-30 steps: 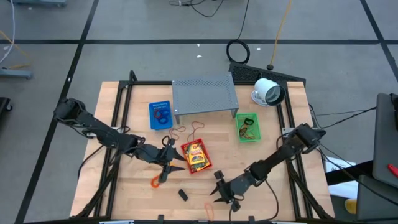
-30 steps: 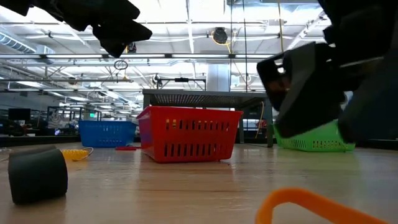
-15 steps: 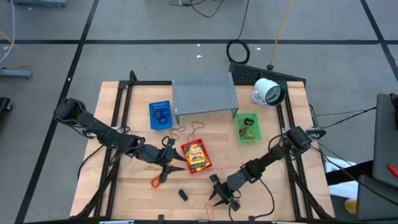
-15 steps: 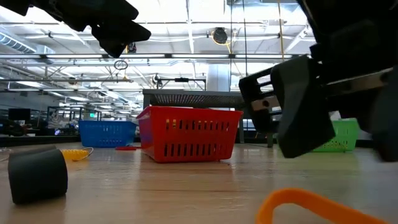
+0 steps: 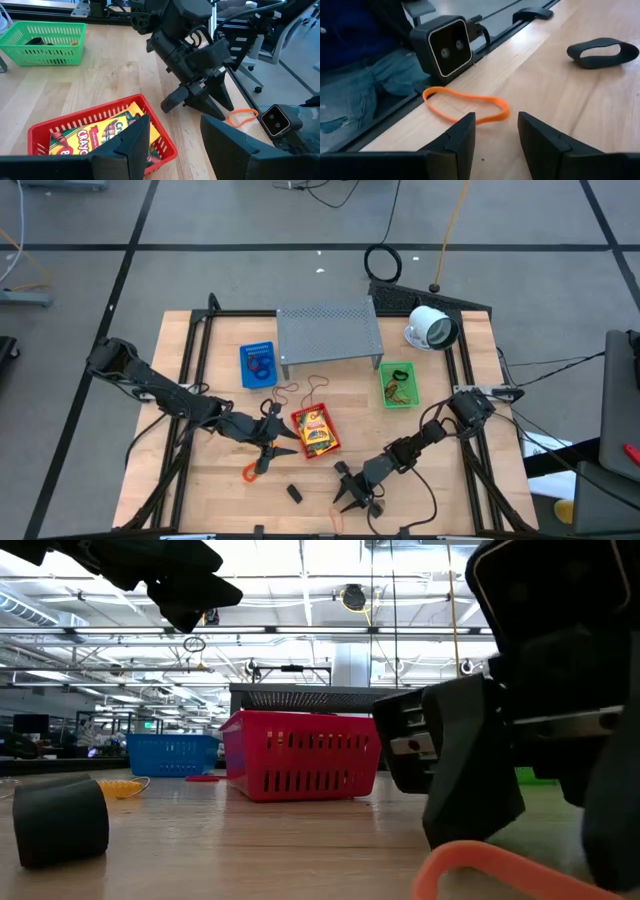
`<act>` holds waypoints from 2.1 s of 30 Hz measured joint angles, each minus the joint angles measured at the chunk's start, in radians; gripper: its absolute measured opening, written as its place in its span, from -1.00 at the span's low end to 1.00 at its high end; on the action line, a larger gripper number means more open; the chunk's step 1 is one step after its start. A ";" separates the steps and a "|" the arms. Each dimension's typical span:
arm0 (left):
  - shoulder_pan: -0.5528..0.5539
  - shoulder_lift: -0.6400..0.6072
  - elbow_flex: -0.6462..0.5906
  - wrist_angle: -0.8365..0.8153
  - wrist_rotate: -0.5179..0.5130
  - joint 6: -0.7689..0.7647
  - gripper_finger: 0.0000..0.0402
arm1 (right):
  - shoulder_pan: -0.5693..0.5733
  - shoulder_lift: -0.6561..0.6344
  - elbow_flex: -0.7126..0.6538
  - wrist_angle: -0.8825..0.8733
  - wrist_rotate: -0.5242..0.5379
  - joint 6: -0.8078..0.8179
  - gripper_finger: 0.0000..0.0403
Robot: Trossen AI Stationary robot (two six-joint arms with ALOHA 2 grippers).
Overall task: Pick & Place Office Desk Supplies
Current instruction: Put the orange rubber band into the green bin
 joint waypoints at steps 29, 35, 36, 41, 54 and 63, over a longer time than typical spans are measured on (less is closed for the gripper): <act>0.000 0.000 0.000 0.000 0.000 0.000 -0.08 | -0.008 -0.003 0.039 -0.108 -0.052 0.049 -0.30; 0.000 0.000 0.000 0.000 0.000 0.000 -0.08 | -0.008 -0.003 0.043 -0.122 -0.055 0.060 -0.30; 0.000 0.000 0.000 0.000 0.000 0.000 -0.08 | -0.008 -0.003 0.043 -0.119 -0.062 0.070 -0.30; 0.000 0.000 0.000 0.000 0.000 0.000 -0.08 | -0.018 -0.002 0.043 -0.104 -0.131 0.115 -0.30; 0.000 0.000 0.000 -0.001 0.000 0.000 -0.08 | -0.019 -0.002 0.044 -0.107 -0.177 0.165 -0.30; 0.000 0.000 0.000 -0.001 0.000 -0.001 -0.08 | -0.018 -0.002 0.044 -0.120 -0.136 0.198 -0.30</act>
